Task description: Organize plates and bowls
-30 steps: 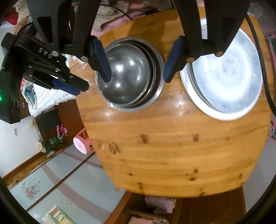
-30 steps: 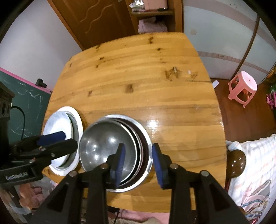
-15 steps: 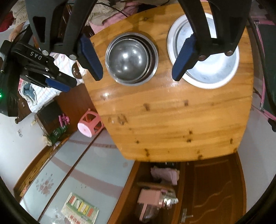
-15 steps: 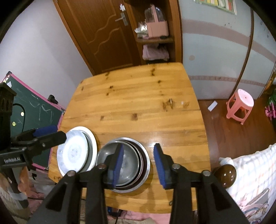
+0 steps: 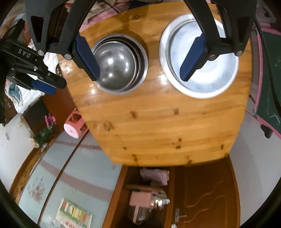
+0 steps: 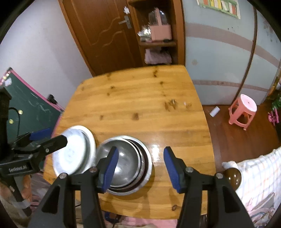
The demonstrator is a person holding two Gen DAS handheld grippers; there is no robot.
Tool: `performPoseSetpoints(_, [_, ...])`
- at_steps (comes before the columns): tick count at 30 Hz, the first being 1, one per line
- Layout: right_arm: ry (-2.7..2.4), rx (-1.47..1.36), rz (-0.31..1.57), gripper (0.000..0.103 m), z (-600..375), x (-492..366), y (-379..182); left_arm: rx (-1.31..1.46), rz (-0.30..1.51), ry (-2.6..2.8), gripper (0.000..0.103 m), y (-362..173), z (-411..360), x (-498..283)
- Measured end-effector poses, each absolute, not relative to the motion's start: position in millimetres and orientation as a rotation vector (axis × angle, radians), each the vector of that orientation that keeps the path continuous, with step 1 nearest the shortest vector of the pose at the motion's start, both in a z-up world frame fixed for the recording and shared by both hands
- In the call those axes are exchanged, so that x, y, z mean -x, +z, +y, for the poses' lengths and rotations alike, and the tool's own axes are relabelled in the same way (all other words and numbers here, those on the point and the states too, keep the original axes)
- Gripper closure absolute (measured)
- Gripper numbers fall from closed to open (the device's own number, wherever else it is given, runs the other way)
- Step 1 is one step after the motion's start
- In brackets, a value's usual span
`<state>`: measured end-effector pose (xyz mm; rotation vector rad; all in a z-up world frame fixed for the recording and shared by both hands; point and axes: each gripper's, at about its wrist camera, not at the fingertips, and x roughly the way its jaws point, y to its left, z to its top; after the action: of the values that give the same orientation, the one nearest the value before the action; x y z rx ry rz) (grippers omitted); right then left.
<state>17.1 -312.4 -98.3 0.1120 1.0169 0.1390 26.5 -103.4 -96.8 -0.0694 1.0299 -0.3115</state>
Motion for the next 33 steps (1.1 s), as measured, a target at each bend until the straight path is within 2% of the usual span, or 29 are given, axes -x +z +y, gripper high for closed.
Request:
performPoseSetpoints(8, [0.088,-0.181,1.117,0.05,-323,-21,-155,0.076,1.16,-0.311,0.012,-164,-116,-37])
performPoseSetpoints(23, [0.129,-0.204,1.235,0.05,-314,-37,-195,0.221,1.275,-0.366,0.013,-206,-110,-50])
performPoseSetpoints(27, [0.119,-0.19,1.254,0.05,-311,-40,-200,0.246,1.296,-0.394,0.029,-211,-112,-53])
performPoseSetpoints(33, [0.129,-0.198,1.279,0.05,-312,-43,-205,0.294,1.341,-0.436,0.045,-218,-115,-56])
